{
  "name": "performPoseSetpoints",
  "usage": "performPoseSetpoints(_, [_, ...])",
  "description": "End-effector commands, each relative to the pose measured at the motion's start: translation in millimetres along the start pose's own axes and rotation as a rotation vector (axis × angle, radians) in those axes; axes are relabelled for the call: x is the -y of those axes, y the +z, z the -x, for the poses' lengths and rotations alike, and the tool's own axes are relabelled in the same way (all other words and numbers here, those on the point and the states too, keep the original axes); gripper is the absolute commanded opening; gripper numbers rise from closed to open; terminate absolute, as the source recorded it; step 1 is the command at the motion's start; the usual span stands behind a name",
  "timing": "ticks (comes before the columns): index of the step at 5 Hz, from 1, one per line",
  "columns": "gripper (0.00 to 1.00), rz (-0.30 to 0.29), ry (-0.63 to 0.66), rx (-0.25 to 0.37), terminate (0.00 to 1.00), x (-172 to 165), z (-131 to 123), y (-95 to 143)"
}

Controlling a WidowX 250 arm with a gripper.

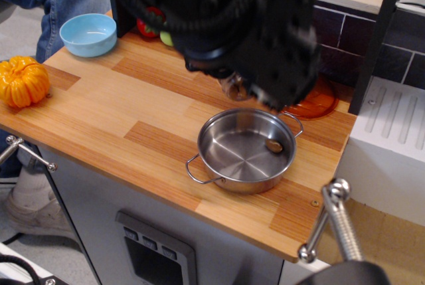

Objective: Pour almonds in pot

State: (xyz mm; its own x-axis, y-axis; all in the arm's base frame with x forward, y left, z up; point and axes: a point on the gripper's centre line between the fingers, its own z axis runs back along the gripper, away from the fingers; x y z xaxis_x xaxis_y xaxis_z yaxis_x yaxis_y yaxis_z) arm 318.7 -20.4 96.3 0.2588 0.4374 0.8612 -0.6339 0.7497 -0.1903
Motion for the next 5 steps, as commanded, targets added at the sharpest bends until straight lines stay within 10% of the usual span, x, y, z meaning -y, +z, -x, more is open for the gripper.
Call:
performPoseSetpoints(1, [0.00,0.065,0.014,0.186,0.00,2.7,3.0,-10.0])
performPoseSetpoints(4, [0.00,0.112,0.000,0.303,0.00,2.7,12.8,-7.7])
performPoseSetpoints(5, [0.00,0.143,0.024,0.282,1.00,5.8,5.1,9.1])
